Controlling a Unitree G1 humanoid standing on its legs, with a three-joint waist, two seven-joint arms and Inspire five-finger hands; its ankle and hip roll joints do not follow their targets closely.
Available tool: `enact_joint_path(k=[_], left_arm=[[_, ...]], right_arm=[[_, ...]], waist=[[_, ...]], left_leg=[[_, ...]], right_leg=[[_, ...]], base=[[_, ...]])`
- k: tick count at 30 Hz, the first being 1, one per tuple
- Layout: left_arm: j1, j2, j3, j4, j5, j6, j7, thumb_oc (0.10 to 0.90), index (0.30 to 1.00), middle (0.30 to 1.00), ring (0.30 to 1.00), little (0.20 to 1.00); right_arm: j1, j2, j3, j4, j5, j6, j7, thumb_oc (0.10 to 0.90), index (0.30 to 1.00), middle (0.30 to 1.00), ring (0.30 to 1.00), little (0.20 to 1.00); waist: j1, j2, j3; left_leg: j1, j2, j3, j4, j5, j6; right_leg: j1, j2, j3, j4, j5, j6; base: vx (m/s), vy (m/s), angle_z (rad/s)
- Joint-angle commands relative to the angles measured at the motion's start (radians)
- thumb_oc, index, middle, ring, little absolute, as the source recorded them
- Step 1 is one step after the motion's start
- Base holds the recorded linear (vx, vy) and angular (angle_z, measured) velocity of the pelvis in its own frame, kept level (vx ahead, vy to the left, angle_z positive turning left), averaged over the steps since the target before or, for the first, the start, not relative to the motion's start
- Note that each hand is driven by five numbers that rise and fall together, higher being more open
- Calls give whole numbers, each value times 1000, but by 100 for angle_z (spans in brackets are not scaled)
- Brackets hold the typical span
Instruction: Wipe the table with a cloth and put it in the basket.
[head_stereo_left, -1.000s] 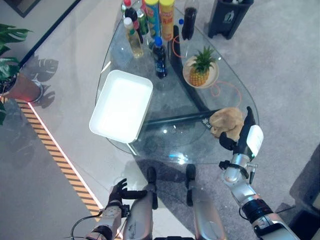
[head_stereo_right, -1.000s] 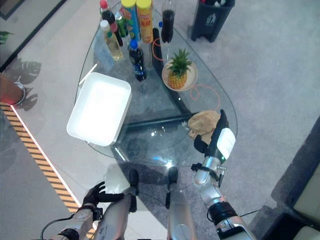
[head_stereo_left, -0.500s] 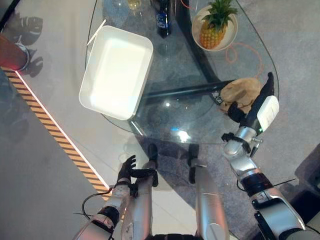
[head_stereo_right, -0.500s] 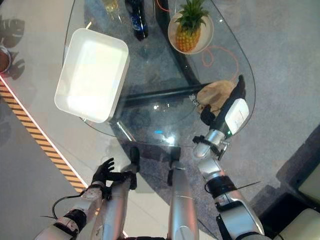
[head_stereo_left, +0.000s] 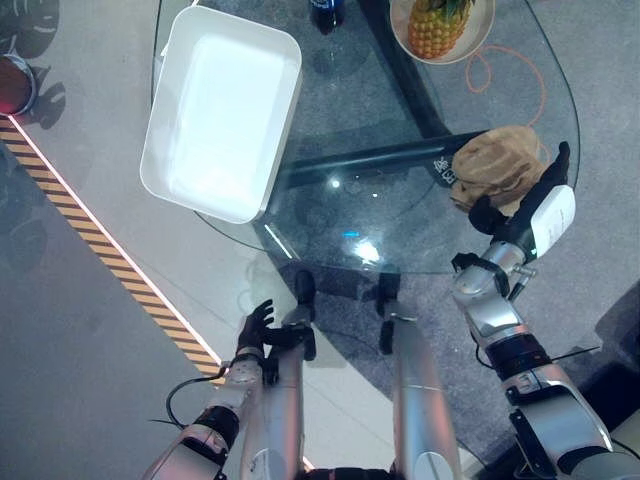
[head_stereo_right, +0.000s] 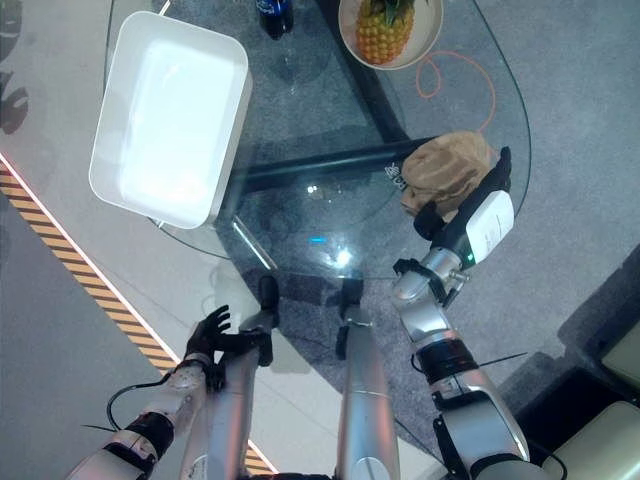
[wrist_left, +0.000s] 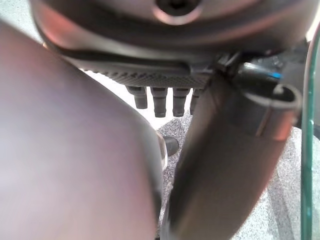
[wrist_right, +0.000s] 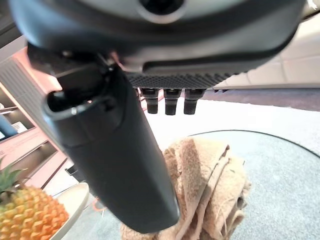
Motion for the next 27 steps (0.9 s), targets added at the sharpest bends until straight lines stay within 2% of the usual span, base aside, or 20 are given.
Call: enact_joint_path(k=[1,5,8,15,20,23,26,27], left_arm=[[87,7,-11,7,-17,28,23,800,900,900,900,900],[85,8,-16,-16,-27,38,26,800,900,900,900,900],[84,9,-20,-20,-34,37,28,800,900,900,900,900],[84,13,-23,-36,-40,43,29,800,900,900,900,900],[81,22,-27,-53,-47,44,33,800,900,900,900,900],[79,26,-30,-63,-45,45,33,800,900,900,900,900],[77,33,-33,-62,-47,36,23,800,900,900,900,900],[76,35,-35,-61,-51,34,20,800,900,900,900,900]], right_arm=[[-9,-107,-47,-85,19,-50,-1,800,900,900,900,900],[-31,-122,-10,-126,-2,-133,154,800,900,900,900,900],[-48,-133,11,-150,-8,-145,192,800,900,900,900,900],[-70,-154,13,-142,9,-161,250,800,900,900,900,900],[-93,-165,36,-132,-11,-162,339,800,900,900,900,900],[-109,-172,54,-127,-15,-149,356,800,900,900,900,900],[-127,-186,67,-89,6,-137,327,800,900,900,900,900],[-131,-188,68,-74,0,-129,322,638,761,761,761,738]], waist=[[-12,25,-18],[-10,28,-18],[-6,30,-18],[1,35,-18],[8,40,-18],[15,43,-18],[22,46,-18],[23,48,-18]], left_leg=[[-79,-18,-13,115,-54,18],[-118,-19,-21,128,-53,20],[-135,-19,-25,134,-51,18],[-170,-22,-31,147,-50,18],[-209,-24,-38,160,-50,17],[-223,-26,-39,162,-49,21],[-236,-30,-40,162,-45,23],[-239,-31,-41,165,-45,22]], right_leg=[[-15,-3,-60,-5,29,1],[-58,1,-55,13,28,-3],[-78,3,-55,29,24,-5],[-115,2,-56,48,24,-5],[-154,1,-56,69,22,-6],[-169,-1,-60,78,20,-7],[-182,-4,-64,81,26,-6],[-186,-5,-64,85,26,-5]], base=[[0,0,0],[0,0,0],[0,0,0],[13,-4,2],[12,-3,2],[12,-2,4],[0,1,1],[0,0,0]])
